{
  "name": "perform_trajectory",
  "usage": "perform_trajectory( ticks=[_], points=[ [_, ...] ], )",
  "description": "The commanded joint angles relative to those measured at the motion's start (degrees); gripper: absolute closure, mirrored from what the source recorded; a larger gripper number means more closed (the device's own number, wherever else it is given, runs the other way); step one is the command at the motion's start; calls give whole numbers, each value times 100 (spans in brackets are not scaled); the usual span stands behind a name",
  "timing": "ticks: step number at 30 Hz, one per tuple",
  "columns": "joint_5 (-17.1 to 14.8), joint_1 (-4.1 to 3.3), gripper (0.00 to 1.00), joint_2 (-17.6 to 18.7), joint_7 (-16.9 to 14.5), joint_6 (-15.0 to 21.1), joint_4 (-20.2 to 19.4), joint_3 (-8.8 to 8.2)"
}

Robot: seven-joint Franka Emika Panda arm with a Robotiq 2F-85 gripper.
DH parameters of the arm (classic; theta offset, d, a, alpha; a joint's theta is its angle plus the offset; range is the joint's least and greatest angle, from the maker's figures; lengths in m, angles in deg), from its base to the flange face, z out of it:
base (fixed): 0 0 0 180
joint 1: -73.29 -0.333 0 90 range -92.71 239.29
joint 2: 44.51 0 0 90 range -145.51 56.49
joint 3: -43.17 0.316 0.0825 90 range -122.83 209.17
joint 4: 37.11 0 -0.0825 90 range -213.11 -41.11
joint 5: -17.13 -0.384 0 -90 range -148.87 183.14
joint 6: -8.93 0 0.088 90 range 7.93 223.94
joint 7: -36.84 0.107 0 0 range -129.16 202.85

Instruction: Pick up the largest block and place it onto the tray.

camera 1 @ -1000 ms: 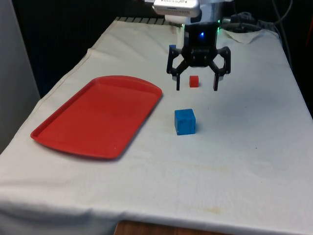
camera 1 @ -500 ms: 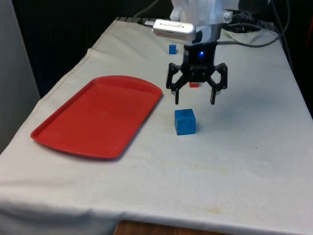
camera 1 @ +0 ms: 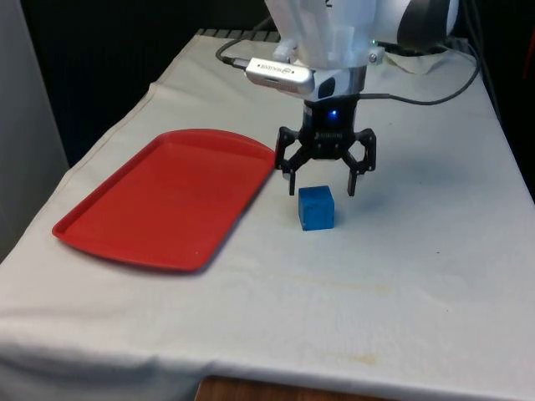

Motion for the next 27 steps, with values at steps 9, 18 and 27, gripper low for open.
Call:
perform_trajectory(
  ticks=[9, 18, 27],
  points=[
    [-80, 52, 0, 178, -63, 103, 138, 97],
    [-212, 74, 0, 344, -160, 74, 212, 132],
    [-166, 17, 22, 367, -115, 34, 201, 57]
  ],
)
